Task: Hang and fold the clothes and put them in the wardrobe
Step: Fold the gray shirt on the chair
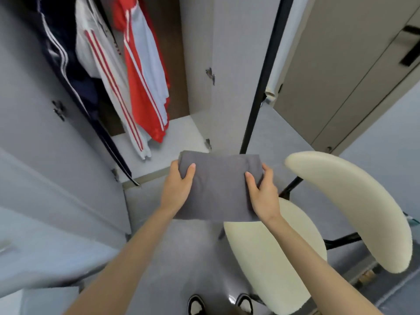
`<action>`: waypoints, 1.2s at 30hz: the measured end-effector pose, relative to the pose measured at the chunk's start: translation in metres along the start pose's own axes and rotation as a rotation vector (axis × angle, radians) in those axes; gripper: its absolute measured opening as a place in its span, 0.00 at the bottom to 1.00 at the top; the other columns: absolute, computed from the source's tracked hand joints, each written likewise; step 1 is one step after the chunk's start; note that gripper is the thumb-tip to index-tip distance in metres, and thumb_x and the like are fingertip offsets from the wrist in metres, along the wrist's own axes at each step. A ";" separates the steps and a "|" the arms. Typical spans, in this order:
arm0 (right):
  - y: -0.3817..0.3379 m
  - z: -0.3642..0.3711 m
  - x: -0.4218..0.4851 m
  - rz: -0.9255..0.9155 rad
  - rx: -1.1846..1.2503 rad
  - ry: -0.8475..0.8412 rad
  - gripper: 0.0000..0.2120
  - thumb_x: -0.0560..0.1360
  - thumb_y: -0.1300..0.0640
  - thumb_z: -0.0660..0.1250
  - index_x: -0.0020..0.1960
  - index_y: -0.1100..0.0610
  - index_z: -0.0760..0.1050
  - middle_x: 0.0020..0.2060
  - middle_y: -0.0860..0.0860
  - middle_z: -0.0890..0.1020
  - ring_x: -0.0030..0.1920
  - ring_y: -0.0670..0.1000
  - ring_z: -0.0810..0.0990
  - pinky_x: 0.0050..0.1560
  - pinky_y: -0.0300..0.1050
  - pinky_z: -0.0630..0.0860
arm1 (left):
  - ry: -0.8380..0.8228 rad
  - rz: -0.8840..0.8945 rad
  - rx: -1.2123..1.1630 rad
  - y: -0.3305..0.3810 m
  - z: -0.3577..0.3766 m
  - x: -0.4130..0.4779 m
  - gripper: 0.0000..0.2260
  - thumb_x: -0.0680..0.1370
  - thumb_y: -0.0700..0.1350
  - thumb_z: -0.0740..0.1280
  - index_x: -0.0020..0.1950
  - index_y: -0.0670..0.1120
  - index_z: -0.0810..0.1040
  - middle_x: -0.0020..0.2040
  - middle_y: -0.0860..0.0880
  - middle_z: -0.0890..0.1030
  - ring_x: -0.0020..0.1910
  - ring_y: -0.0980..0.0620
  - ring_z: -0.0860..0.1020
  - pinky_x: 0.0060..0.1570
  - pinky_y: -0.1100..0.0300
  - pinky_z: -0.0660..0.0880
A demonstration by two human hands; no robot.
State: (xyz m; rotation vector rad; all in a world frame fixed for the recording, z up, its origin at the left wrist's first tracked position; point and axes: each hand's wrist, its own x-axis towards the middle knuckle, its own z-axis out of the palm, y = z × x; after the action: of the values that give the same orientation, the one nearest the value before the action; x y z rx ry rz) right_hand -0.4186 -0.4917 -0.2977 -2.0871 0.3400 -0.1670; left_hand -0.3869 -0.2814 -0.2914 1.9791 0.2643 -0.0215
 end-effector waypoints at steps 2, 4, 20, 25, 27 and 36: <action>-0.032 0.012 0.007 -0.034 0.017 -0.035 0.23 0.80 0.46 0.60 0.71 0.53 0.61 0.59 0.50 0.79 0.58 0.55 0.77 0.48 0.42 0.66 | 0.039 0.024 -0.004 0.012 -0.033 0.007 0.15 0.81 0.56 0.60 0.65 0.51 0.68 0.55 0.54 0.78 0.55 0.49 0.78 0.54 0.56 0.73; -0.062 0.024 0.016 -0.083 0.039 -0.057 0.24 0.80 0.46 0.60 0.72 0.54 0.60 0.59 0.49 0.78 0.58 0.54 0.77 0.48 0.40 0.67 | 0.068 0.050 -0.008 0.024 -0.063 0.017 0.17 0.81 0.56 0.60 0.67 0.50 0.68 0.58 0.52 0.78 0.57 0.49 0.78 0.58 0.52 0.74; -0.306 0.046 0.192 -0.477 0.208 -0.095 0.23 0.79 0.46 0.62 0.70 0.51 0.61 0.52 0.44 0.74 0.54 0.49 0.74 0.57 0.47 0.71 | 0.315 0.333 -0.018 0.192 -0.213 0.182 0.15 0.80 0.59 0.61 0.61 0.52 0.68 0.50 0.59 0.76 0.50 0.58 0.77 0.44 0.60 0.74; -0.389 0.038 0.267 -0.593 0.267 -0.116 0.23 0.79 0.44 0.62 0.69 0.51 0.61 0.53 0.43 0.74 0.51 0.46 0.75 0.52 0.42 0.71 | 0.412 0.416 -0.013 0.267 -0.250 0.243 0.17 0.79 0.58 0.62 0.62 0.50 0.69 0.51 0.55 0.76 0.50 0.55 0.77 0.46 0.59 0.74; -0.422 0.036 0.295 -0.624 0.288 -0.111 0.21 0.78 0.45 0.63 0.67 0.50 0.62 0.49 0.39 0.74 0.46 0.40 0.76 0.45 0.34 0.70 | 0.438 0.449 -0.022 0.296 -0.266 0.265 0.16 0.79 0.58 0.63 0.60 0.49 0.69 0.52 0.54 0.77 0.51 0.53 0.78 0.47 0.57 0.74; -0.552 0.042 0.406 -0.745 0.337 -0.050 0.16 0.78 0.46 0.64 0.61 0.50 0.64 0.46 0.39 0.72 0.49 0.44 0.74 0.50 0.39 0.70 | 0.507 0.568 -0.073 0.401 -0.322 0.377 0.13 0.80 0.54 0.63 0.57 0.46 0.69 0.50 0.51 0.77 0.50 0.51 0.76 0.45 0.58 0.73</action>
State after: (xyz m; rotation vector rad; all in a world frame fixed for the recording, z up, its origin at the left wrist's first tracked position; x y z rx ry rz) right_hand 0.0742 -0.3147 0.1464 -1.7859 -0.4833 -0.5684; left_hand 0.0251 -0.0793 0.1514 1.8969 0.0164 0.8481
